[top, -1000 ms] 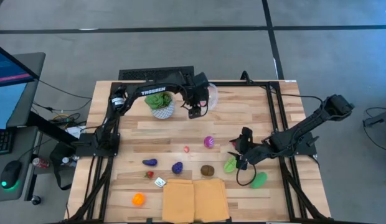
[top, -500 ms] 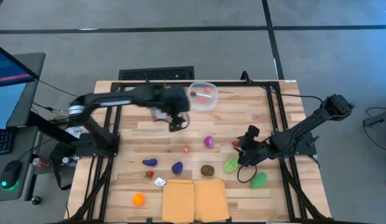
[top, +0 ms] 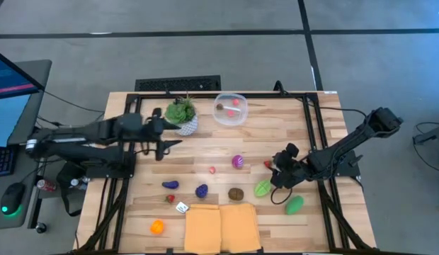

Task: Pick and placing Produce into tupperware
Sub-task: Put the right strawberry into the transparent bin

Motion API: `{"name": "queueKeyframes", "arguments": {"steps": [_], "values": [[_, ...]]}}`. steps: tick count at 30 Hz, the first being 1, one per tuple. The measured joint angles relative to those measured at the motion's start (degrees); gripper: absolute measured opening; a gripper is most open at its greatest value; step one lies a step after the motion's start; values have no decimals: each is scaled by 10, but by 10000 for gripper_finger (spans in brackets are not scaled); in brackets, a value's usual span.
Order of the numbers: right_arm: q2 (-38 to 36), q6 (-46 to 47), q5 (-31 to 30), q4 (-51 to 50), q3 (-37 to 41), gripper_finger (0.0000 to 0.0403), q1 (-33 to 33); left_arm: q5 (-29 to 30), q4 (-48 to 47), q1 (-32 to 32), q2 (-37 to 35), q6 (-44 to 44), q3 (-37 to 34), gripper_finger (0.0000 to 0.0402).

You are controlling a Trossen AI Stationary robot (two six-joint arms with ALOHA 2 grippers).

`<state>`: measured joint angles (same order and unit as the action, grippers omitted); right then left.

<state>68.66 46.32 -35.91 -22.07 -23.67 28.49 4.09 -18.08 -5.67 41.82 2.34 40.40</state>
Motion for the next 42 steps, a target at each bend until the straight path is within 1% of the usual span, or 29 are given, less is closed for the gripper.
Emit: {"name": "queueKeyframes", "arguments": {"steps": [5,8,11,14,18,26,32,38,42], "values": [[0,23,0,48,37,270,0,24,19,35,-83,-6,-52,233],[0,23,0,91,61,270,0,30,21,53,-111,-14,-78,233],[0,23,0,138,85,270,0,48,25,65,-122,-19,-98,233],[0,23,0,176,107,270,0,62,25,72,-124,-22,-113,233],[0,21,-1,199,122,270,-1,68,28,73,-119,-29,-120,233],[0,-29,-2,271,140,270,-1,67,72,73,-118,-51,-161,233],[0,-61,-1,279,140,270,-8,67,93,73,-119,-78,-195,233],[0,-64,1,279,140,270,-27,67,99,73,-119,-97,-205,233],[0,-71,15,277,140,270,-38,67,103,77,-118,-99,-212,233]]}}
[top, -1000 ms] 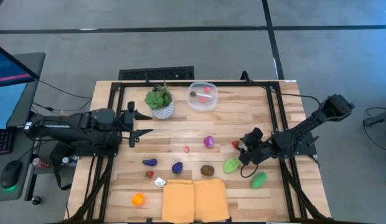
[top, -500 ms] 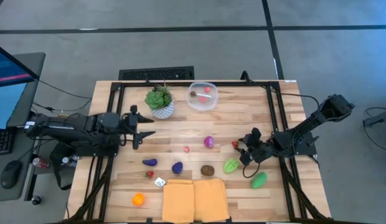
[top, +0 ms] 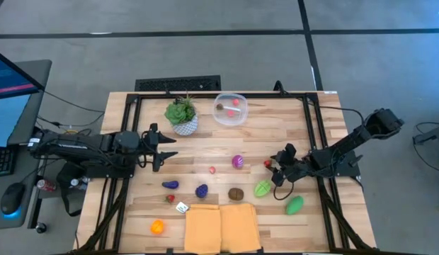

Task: Pick and placing Produce into tupperware
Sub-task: Put the right strawberry into the transparent bin

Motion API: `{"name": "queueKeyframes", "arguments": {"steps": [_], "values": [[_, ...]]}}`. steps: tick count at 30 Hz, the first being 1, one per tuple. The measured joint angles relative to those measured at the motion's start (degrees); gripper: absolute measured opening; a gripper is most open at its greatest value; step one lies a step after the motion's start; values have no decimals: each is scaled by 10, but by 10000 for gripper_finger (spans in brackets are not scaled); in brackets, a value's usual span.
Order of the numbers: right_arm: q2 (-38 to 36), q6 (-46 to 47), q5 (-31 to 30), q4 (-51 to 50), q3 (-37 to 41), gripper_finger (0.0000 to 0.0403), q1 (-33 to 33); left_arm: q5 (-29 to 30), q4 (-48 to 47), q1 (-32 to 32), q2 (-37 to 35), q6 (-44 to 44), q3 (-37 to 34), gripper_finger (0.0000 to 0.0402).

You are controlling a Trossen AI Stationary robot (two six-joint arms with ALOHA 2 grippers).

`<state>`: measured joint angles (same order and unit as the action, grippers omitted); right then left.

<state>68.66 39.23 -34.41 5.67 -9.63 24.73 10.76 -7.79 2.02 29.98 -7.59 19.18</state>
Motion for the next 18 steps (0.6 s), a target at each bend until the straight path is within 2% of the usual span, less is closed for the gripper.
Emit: {"name": "queueKeyframes", "arguments": {"steps": [9,18], "values": [[0,-7,14,0,0,264,-17,1,22,19,0,-7,-20,233],[0,-7,16,0,0,193,-17,6,22,21,0,-10,-20,233]]}}
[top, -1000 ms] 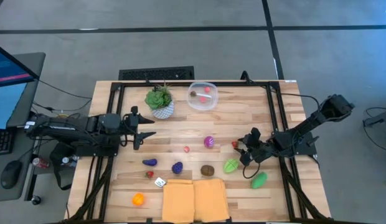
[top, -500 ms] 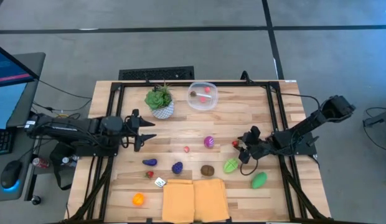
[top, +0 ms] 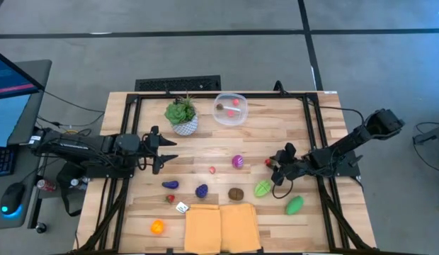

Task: Pick and placing Produce into tupperware
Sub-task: Put the right strawberry into the transparent bin

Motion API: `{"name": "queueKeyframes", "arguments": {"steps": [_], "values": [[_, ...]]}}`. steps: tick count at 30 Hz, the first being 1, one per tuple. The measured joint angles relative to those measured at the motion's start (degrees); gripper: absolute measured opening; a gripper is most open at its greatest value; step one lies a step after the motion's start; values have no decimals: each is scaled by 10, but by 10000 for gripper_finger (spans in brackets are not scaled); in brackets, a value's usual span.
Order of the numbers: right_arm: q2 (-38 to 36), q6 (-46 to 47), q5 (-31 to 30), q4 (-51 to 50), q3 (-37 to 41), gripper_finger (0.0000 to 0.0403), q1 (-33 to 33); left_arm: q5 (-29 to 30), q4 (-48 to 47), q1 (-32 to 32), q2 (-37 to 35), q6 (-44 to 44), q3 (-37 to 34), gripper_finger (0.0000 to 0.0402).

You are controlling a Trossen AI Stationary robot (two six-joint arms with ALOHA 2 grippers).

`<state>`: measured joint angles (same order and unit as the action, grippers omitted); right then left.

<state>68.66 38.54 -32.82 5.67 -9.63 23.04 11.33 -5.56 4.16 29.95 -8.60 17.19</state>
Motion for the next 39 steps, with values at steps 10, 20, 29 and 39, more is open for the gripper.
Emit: {"name": "queueKeyframes", "arguments": {"steps": [10,20,29,39], "values": [[0,-1,0,3,0,170,0,0,0,0,0,-2,0,233],[0,-1,0,8,0,158,0,1,0,0,0,-3,0,233],[0,0,0,8,0,200,0,1,0,0,0,-3,0,233],[0,5,11,8,0,207,0,0,0,0,0,-3,0,233]]}}
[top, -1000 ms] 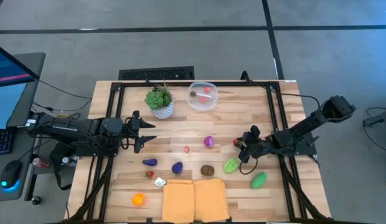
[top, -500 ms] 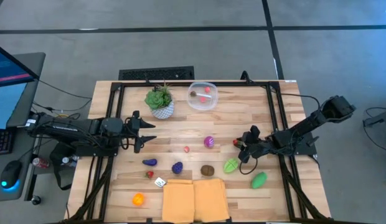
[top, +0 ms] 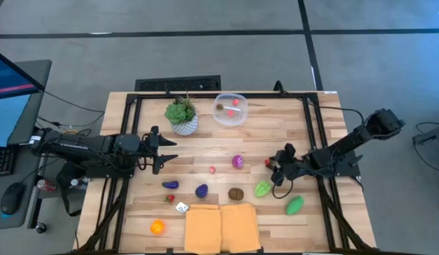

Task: Pick and placing Produce into tupperware
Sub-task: Put the right strawberry into the transparent bin

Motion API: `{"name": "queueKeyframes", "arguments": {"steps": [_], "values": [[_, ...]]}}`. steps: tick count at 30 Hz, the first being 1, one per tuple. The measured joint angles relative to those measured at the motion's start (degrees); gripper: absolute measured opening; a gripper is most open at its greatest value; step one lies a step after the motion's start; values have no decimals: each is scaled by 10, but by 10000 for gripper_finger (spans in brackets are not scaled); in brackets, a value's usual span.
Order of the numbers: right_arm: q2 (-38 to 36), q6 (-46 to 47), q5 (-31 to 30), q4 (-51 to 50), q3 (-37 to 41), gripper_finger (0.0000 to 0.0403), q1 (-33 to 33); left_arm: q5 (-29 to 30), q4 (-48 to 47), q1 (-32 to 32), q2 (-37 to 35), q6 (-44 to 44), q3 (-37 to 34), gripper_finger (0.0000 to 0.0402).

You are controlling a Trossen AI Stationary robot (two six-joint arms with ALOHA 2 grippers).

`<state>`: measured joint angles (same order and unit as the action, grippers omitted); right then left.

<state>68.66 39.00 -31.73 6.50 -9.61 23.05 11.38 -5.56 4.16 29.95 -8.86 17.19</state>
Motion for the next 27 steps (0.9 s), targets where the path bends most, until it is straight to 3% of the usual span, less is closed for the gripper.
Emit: {"name": "queueKeyframes", "arguments": {"steps": [13,21,27], "values": [[0,11,3,0,0,157,0,0,0,0,0,0,0,233],[0,11,4,-3,0,199,0,0,0,0,0,0,0,233],[0,11,4,-3,0,191,0,0,0,0,0,0,0,233]]}}
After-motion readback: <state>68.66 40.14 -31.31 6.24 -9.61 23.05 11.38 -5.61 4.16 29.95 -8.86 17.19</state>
